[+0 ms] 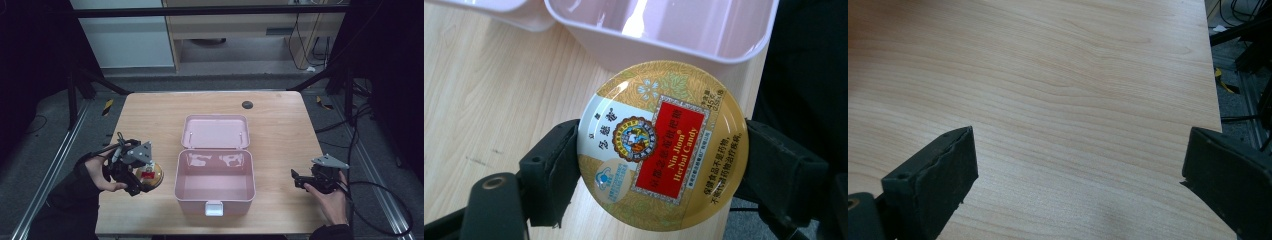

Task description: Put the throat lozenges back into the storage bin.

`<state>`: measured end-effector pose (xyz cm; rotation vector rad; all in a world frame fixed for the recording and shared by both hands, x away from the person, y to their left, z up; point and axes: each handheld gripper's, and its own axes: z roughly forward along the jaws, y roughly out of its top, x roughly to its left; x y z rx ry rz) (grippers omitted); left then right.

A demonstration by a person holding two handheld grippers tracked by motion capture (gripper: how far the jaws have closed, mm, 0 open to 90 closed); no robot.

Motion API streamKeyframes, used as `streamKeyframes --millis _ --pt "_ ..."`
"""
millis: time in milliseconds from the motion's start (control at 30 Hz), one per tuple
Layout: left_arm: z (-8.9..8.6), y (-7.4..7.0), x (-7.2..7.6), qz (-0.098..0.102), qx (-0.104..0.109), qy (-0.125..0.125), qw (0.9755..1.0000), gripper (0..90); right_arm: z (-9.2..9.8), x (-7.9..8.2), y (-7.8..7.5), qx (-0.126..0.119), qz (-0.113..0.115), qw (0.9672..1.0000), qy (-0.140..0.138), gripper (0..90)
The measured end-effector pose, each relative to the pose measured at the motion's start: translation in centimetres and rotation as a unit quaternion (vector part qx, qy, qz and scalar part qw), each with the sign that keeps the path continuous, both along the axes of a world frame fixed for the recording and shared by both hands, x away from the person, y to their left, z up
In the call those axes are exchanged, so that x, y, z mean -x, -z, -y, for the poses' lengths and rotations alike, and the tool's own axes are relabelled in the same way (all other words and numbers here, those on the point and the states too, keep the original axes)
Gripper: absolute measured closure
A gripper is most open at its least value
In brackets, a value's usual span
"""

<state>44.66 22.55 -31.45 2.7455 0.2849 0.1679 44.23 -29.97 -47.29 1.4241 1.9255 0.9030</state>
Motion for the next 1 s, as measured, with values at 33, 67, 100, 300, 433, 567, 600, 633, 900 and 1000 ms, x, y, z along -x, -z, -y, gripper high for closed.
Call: streamKeyframes --millis 33,67,100,300,433,567,600,633,900,1000 --pt "0.2 -0.1 -0.1 0.003 0.000 0.005 1.0000 19.8 0.0 0.0 0.0 -0.001 0.000 1.0000 0.000 1.6" --pt "0.2 -0.1 -0.1 0.003 0.000 0.005 1.0000 19.8 0.0 0.0 0.0 -0.001 0.000 1.0000 0.000 1.6" --pt "0.7 -0.4 -0.1 0.004 -0.002 0.008 1.0000 19.8 0.0 0.0 0.0 -0.001 0.001 1.0000 0.000 1.6" --pt "1.8 -1.0 -0.2 0.009 0.001 0.021 0.9997 19.8 0.1 0.0 0.0 0.000 0.002 1.0000 0.000 1.6" --pt "2.9 -1.0 -0.3 0.008 0.001 0.028 0.9996 19.8 0.0 0.0 0.0 -0.001 0.001 1.0000 0.000 1.6" --pt "3.7 -1.1 -0.5 0.007 0.002 0.035 0.9994 19.8 0.1 0.0 0.0 -0.001 0.002 1.0000 0.000 1.6" --pt "3.9 -1.0 -0.5 0.007 0.003 0.036 0.9993 19.8 0.1 0.0 0.0 -0.001 0.002 1.0000 0.000 1.6" --pt "4.1 -1.0 -0.5 0.008 0.002 0.038 0.9993 19.8 0.0 0.0 0.0 -0.002 0.001 1.0000 -0.001 1.6" --pt "5.5 -0.9 -0.8 0.007 0.001 0.050 0.9987 19.8 0.1 0.0 0.0 -0.001 0.000 1.0000 -0.002 1.6" --pt "6.2 -0.8 -0.9 0.005 0.001 0.052 0.9986 19.8 0.0 0.0 0.0 -0.001 0.000 1.0000 -0.002 1.6"
